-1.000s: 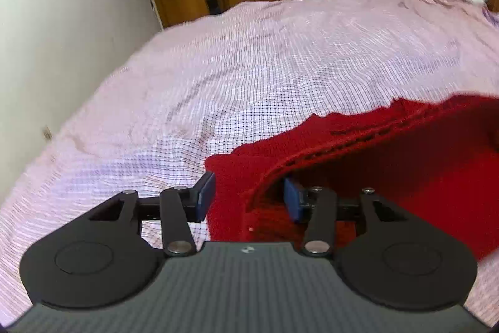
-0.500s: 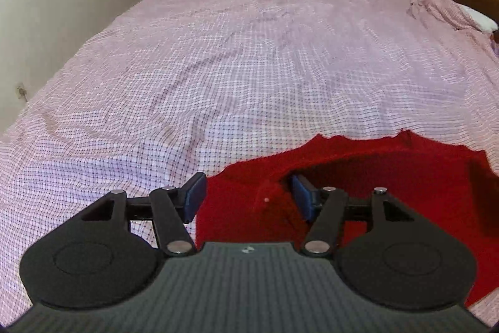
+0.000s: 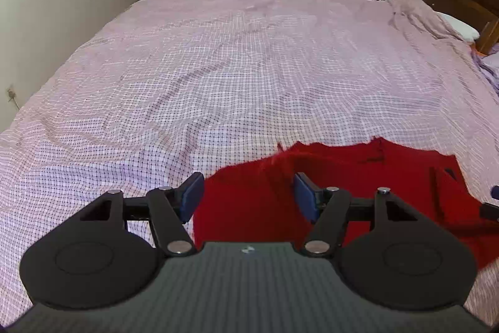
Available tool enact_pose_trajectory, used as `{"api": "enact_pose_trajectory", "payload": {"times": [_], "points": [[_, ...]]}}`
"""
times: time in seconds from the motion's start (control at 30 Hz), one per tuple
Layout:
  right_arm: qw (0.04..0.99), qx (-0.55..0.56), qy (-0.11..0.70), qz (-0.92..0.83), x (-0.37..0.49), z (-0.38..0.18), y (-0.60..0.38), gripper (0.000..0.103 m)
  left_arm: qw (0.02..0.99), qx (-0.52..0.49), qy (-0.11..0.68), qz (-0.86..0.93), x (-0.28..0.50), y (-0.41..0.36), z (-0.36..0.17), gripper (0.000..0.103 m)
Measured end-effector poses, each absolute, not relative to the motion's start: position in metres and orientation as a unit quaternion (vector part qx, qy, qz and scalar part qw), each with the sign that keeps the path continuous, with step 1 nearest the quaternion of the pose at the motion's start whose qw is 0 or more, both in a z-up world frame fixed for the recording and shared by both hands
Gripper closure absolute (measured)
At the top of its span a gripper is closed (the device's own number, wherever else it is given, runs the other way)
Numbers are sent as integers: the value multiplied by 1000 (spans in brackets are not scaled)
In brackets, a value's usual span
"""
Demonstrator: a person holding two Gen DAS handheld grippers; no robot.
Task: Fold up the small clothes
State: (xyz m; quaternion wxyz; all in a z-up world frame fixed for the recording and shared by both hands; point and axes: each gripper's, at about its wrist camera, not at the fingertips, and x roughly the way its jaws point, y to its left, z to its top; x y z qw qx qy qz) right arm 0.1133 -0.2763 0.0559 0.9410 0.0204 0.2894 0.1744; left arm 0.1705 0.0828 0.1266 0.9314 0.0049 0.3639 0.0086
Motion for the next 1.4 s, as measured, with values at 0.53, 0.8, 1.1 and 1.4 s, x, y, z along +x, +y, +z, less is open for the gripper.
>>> {"api": "enact_pose_trajectory", "payload": {"times": [0.53, 0.8, 1.1, 1.4], "points": [[931, -38, 304, 199, 97, 54, -273, 47, 923, 36, 382, -30, 148, 79, 91, 31], [937, -31, 296, 183, 120, 33, -271, 80, 933, 41, 357, -22, 172, 86, 49, 55], [968, 28, 212, 131, 138, 59, -286, 91, 949, -63, 310, 8, 178, 127, 59, 94], [950, 60, 296, 76, 190, -7, -293, 90, 931, -80, 351, 52, 209, 141, 11, 93]]}}
